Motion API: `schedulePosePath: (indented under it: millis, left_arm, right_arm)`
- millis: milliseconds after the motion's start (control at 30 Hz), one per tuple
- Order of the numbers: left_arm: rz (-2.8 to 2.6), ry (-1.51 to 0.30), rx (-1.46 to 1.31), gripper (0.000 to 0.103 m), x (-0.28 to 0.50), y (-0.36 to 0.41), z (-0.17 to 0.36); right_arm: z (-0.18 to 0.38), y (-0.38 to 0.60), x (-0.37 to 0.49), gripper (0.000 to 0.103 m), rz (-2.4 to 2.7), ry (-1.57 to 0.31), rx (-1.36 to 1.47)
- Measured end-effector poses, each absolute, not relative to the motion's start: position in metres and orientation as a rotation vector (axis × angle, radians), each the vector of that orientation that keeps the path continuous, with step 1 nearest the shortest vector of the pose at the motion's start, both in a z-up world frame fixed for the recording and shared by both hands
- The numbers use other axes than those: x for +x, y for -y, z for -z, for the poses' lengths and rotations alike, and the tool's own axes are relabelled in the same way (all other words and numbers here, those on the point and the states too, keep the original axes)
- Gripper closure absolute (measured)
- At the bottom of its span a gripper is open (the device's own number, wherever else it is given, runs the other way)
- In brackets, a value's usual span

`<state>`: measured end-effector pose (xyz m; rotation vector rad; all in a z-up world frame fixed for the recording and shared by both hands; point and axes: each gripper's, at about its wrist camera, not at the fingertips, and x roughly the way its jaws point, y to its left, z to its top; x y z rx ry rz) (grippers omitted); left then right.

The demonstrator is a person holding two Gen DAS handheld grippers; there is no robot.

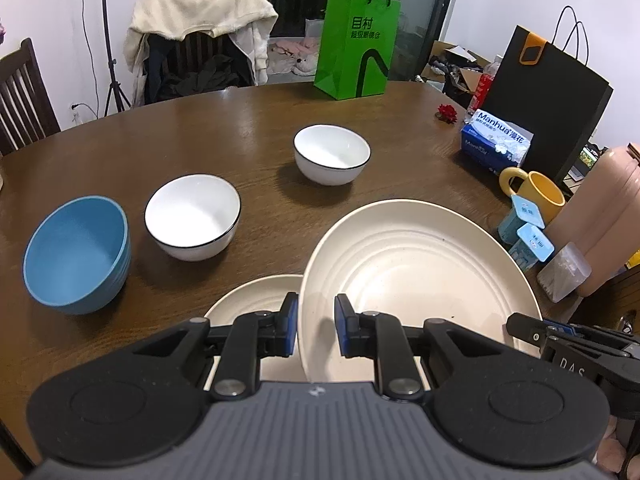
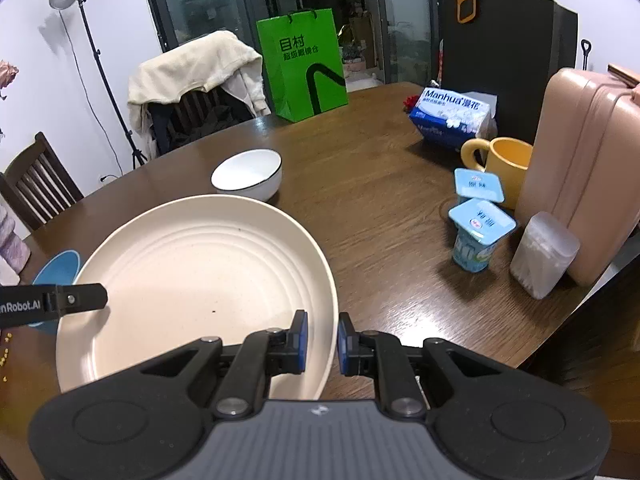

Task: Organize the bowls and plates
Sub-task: 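Carry the held cream plate over the stacked cream plates, then lower the held cream plate onto the stacked cream plates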

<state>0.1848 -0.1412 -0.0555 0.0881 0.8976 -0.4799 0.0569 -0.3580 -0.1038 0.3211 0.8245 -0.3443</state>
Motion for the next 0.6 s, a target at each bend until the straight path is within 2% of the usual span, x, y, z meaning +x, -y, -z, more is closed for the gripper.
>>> schedulePosePath:
  millis: [600]
  left_arm:
    - [0.415, -0.953, 0.059, 0.084, 0.19, 0.111, 0.092]
  right_arm:
    - [0.134, 0.335, 0.075, 0.089, 0.301, -0.875, 0.284]
